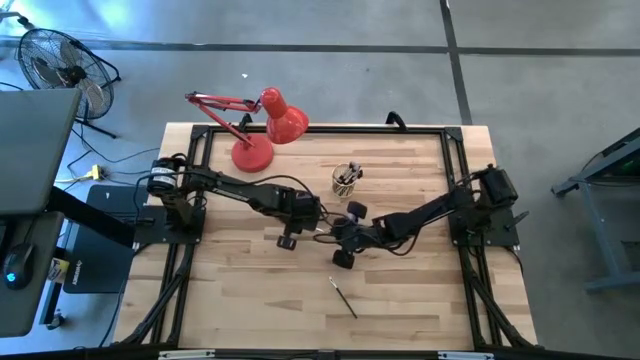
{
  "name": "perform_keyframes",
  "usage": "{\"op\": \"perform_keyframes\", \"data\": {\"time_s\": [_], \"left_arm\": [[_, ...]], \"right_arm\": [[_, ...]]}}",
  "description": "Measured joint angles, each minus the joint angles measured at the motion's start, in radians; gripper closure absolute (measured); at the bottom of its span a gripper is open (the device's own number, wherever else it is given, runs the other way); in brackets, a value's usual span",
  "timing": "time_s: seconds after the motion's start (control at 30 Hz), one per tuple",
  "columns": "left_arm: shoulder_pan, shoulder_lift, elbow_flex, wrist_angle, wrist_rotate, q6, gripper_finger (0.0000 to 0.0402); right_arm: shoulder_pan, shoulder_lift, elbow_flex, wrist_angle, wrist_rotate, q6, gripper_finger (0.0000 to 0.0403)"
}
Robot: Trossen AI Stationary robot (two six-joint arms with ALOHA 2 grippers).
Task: Put items in baskets/containers
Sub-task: Put the black eyeshadow brush into the yellow container
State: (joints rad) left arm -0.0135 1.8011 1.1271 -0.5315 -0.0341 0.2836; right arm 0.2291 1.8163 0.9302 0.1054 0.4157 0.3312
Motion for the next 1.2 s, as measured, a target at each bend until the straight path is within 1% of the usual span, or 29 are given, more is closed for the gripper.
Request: {"op": "perform_keyframes", "data": {"time_s": [0.13,0.23,0.3,0.4,0.5,0.63,0.7,0.77,0.8,0.87,0.93,0.97,1.0,1.03,1.1,1.17,1.2], "left_arm": [[0.009,-0.004,0.0,-0.002,0.002,-0.094,0.0392],[0.017,-0.033,0.0,-0.012,0.002,-0.17,0.0388],[0.024,-0.049,0.0,-0.014,-0.005,-0.218,0.0389],[0.04,-0.082,-0.002,-0.017,0.002,-0.302,0.0392],[0.058,-0.138,-0.009,0.009,0.002,-0.376,0.0392],[0.063,-0.212,-0.068,0.137,-0.001,-0.426,0.0392],[0.059,-0.237,-0.107,0.301,-0.002,-0.458,0.0392],[0.059,-0.27,-0.175,0.45,-0.007,-0.499,0.0392],[0.059,-0.273,-0.206,0.568,-0.007,-0.519,0.0392],[0.059,-0.27,-0.275,0.853,-0.018,-0.559,0.0392],[0.059,-0.259,-0.347,1.167,-0.053,-0.595,0.0392],[0.059,-0.228,-0.369,1.34,-0.077,-0.604,0.0392],[0.059,-0.188,-0.383,1.477,-0.105,-0.607,0.0392],[0.059,-0.146,-0.393,1.567,-0.136,-0.607,0.0392],[0.06,-0.071,-0.396,1.667,-0.189,-0.606,0.0392],[0.066,-0.001,-0.358,1.736,-0.207,-0.605,0.0392],[0.074,0.033,-0.339,1.751,-0.199,-0.604,0.0392]], "right_arm": [[0.002,-0.086,0.0,-0.154,0.044,0.007,0.0346],[0.002,-0.16,0.0,-0.287,0.014,0.034,0.0332],[0.003,-0.207,-0.001,-0.377,-0.017,0.101,0.033],[0.017,-0.285,-0.053,-0.459,-0.049,0.205,0.0336],[0.065,-0.363,-0.168,-0.418,-0.021,0.299,0.0353],[0.144,-0.488,-0.349,-0.246,-0.013,0.46,0.0383],[0.182,-0.545,-0.433,-0.139,-0.009,0.532,0.0396],[0.211,-0.592,-0.506,-0.017,0.004,0.571,0.04],[0.224,-0.613,-0.536,0.037,0.014,0.583,0.0399],[0.243,-0.64,-0.587,0.117,0.043,0.594,0.0397],[0.258,-0.662,-0.616,0.184,0.069,0.578,0.0399],[0.264,-0.668,-0.627,0.206,0.082,0.557,0.04],[0.267,-0.671,-0.634,0.225,0.095,0.536,0.0401],[0.267,-0.671,-0.635,0.247,0.103,0.514,0.0401],[0.264,-0.672,-0.637,0.266,0.123,0.472,0.0399],[0.259,-0.67,-0.636,0.299,0.14,0.43,0.0399],[0.255,-0.67,-0.635,0.305,0.143,0.403,0.04]]}}
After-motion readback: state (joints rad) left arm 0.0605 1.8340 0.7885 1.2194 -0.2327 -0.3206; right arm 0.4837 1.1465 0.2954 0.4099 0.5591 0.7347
